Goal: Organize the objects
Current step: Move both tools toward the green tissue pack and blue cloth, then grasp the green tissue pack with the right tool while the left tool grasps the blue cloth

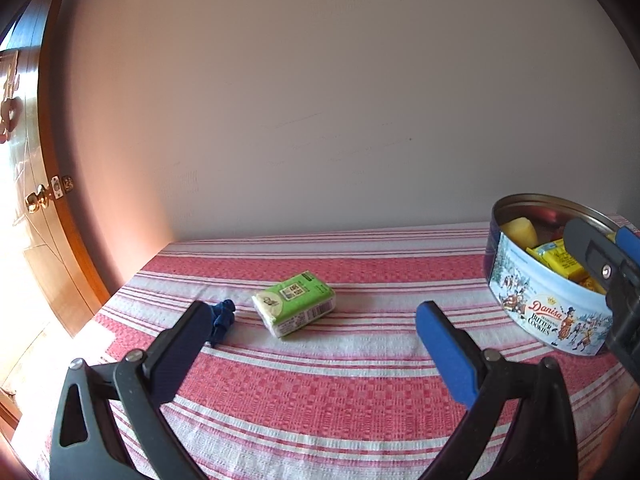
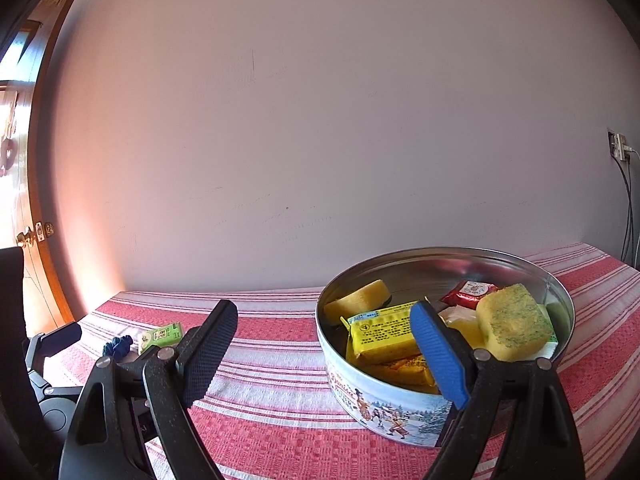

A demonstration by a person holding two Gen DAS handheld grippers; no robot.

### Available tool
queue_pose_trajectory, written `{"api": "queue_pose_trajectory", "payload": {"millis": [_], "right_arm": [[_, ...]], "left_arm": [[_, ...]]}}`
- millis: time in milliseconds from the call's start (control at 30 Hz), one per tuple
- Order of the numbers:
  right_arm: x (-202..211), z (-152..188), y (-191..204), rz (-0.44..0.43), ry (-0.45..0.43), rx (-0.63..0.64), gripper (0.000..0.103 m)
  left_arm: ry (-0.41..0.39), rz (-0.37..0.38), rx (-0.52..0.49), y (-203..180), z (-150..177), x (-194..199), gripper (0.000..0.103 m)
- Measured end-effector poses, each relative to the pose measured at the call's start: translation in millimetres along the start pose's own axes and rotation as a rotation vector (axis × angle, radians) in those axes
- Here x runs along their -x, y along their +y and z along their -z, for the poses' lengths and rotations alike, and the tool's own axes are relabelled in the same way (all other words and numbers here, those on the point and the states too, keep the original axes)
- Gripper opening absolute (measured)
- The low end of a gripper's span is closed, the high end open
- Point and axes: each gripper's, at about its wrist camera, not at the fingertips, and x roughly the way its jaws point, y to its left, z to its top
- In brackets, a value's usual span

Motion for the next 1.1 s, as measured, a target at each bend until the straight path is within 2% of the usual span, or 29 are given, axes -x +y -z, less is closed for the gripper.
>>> {"api": "queue_pose_trajectory", "payload": {"millis": [167,400,533,633,700,767,867,1033,1100], "right_arm": [[-12,1,18,-0.029,0.035,0.007,0.09],[-28,1,48,-0.073,0.063,0.035,0.09],[-48,2,67,-0.111,0.104,0.057,0.09],[-63,2,83,-0.146,0.148,0.067,0.09],[-74,2,94,-0.176,0.189,0.071,0.09],[-90,4,107,-0.216,0.255,0.081,0.09],[-113,9,126,-0.269,0.363,0.114,0.09],[-142,18,155,-0.328,0.481,0.173,0.09],[-154,21,165,-0.33,0.522,0.195,0.089]], "left_arm": [[0.015,-0.025,0.017,22,-2,-12,0.103],[0.034,-0.096,-0.016,56,-7,-36,0.103],[0.071,-0.149,-0.052,77,-8,-56,0.103],[0.12,-0.129,0.021,103,-8,-68,0.103],[0.157,-0.114,0.088,123,-7,-77,0.103],[0.185,-0.139,0.099,136,-6,-88,0.103],[0.202,-0.202,0.086,147,-5,-95,0.103],[0.221,-0.18,0.051,152,-7,-101,0.103],[0.226,-0.237,0.006,152,-7,-105,0.102]]}}
